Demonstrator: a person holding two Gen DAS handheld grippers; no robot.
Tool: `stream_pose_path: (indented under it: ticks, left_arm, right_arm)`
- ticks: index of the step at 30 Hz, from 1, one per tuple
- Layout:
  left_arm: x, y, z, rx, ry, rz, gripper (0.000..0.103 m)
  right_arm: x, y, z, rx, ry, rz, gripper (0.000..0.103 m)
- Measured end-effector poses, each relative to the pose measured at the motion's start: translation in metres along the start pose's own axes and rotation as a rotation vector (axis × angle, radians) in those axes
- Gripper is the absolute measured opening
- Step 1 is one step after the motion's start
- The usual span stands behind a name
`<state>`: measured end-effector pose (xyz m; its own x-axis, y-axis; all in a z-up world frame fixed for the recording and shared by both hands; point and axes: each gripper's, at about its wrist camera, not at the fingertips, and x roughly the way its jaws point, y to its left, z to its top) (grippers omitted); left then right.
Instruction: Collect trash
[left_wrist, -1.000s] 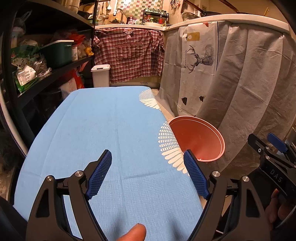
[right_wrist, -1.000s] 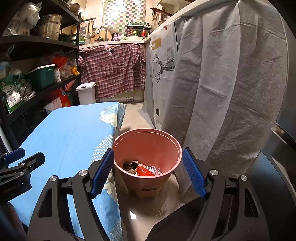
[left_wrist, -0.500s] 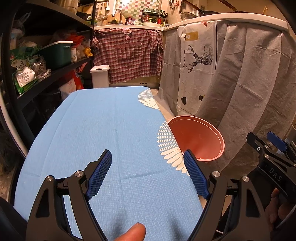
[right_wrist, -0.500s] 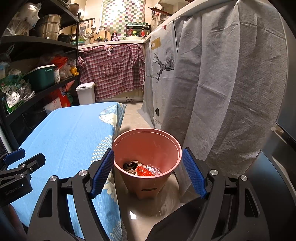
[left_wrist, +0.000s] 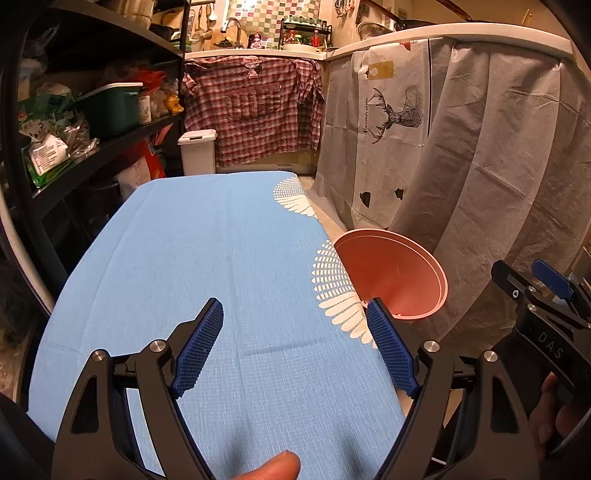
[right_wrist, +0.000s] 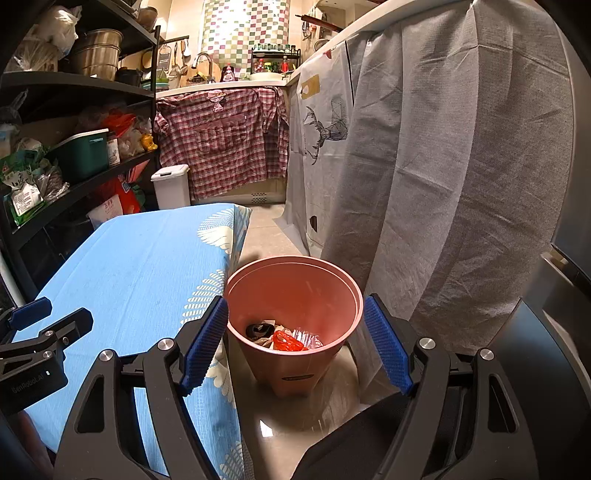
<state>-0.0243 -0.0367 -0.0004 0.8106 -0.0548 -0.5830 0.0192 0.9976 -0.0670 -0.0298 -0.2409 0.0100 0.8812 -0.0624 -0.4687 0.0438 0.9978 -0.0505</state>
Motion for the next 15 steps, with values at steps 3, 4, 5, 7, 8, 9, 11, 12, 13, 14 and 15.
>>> stream_pose_path:
  ticks: [3,4,5,7,8,9,11,12,13,14,15]
  left_arm:
    - [0.0004,-0.0012,0.0001,0.001,-0.001,-0.004,0.078]
    - [0.0004,-0.0014,0.0001,0.001,-0.001,-0.003,0.078]
    - [0.0003,-0.0013,0.0002,0.0,-0.001,-0.004,0.078]
    - [0.0003,-0.0014,0.0002,-0.001,-0.002,-0.004,0.078]
    - [0.0004,-0.0018,0.0001,-0.001,-0.003,-0.004,0.078]
    - [0.0003,-0.0009,0.0002,0.0,-0.002,-0.004,0.078]
    - [0.0003,-0.0009,0.0002,0.001,-0.002,-0.004,0.078]
    - [0.0003,-0.0008,0.0002,0.0,-0.002,-0.005,0.078]
    - [0.0005,-0.0013,0.0001,0.001,-0.002,-0.005,0.078]
    - [0.0006,-0.0018,0.0002,0.001,-0.002,-0.005,0.078]
    - [0.0003,-0.0015,0.0003,0.0,-0.002,-0.005,0.078]
  right_arm:
    - [0.0002,0.0001,0.0001,0.0,0.001,0.0,0.075]
    - [0.0001,0.0001,0.0,0.0,0.001,0.0,0.075]
    - [0.0001,0.0001,-0.0001,0.0,0.0,0.0,0.075]
    - [0.0002,-0.0001,0.0001,0.0,0.001,0.0,0.075]
    - [0.0002,-0.0002,0.0001,0.0,0.001,0.0,0.075]
    - [0.0003,-0.0001,0.0,0.001,0.001,0.0,0.075]
    - [0.0003,-0.0003,0.0,0.0,0.001,0.0,0.075]
    - [0.0004,-0.0001,0.0,0.0,0.001,0.0,0.075]
    - [0.0003,-0.0004,0.0001,0.0,0.001,0.0,0.075]
    - [0.0003,-0.0004,0.0,0.0,0.001,0.0,0.075]
    - [0.0003,-0.0004,0.0,0.001,0.0,0.0,0.075]
